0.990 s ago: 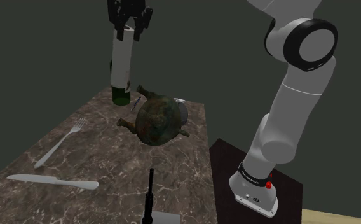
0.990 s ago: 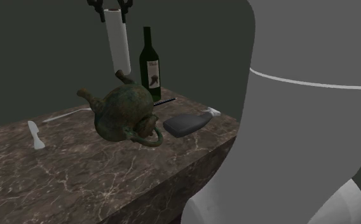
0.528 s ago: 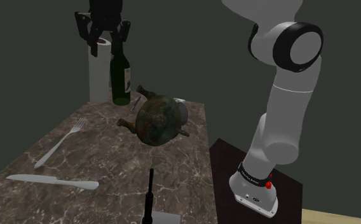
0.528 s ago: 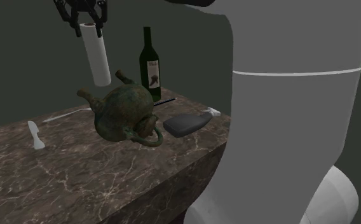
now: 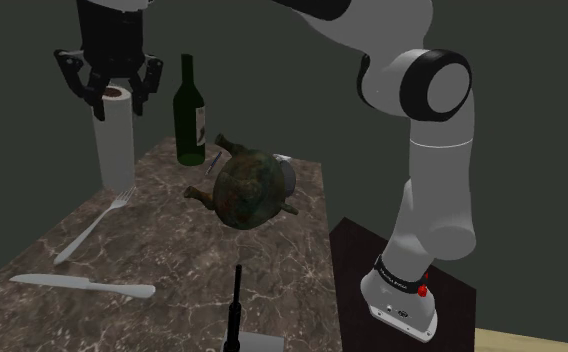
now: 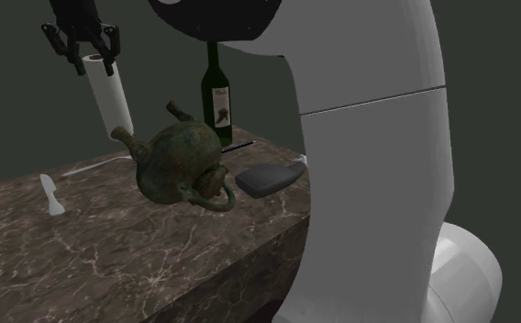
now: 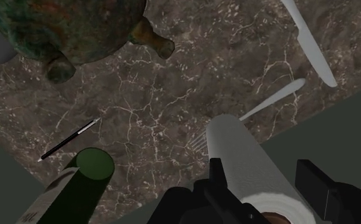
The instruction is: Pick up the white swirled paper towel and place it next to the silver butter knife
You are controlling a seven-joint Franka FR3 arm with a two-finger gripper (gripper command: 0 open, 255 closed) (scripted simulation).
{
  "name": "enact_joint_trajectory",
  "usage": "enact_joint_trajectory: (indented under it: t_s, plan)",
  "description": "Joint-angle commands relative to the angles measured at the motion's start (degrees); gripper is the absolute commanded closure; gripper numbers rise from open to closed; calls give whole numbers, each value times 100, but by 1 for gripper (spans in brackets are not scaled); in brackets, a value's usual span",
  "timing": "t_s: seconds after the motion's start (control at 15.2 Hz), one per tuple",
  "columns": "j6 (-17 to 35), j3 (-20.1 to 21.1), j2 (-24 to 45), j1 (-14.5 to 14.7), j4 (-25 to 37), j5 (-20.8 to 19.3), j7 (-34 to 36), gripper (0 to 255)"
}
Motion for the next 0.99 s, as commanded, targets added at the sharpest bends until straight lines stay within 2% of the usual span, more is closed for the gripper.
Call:
enact_joint_trajectory:
  t_s: [0.0, 0.66, 0.92]
  plan:
    - [183, 6, -44, -17, -226, 13, 48, 255]
    - [1163, 3, -370, -233, -1518, 141, 119, 255]
    - [1163, 2, -370, -233, -1518, 141, 119, 255]
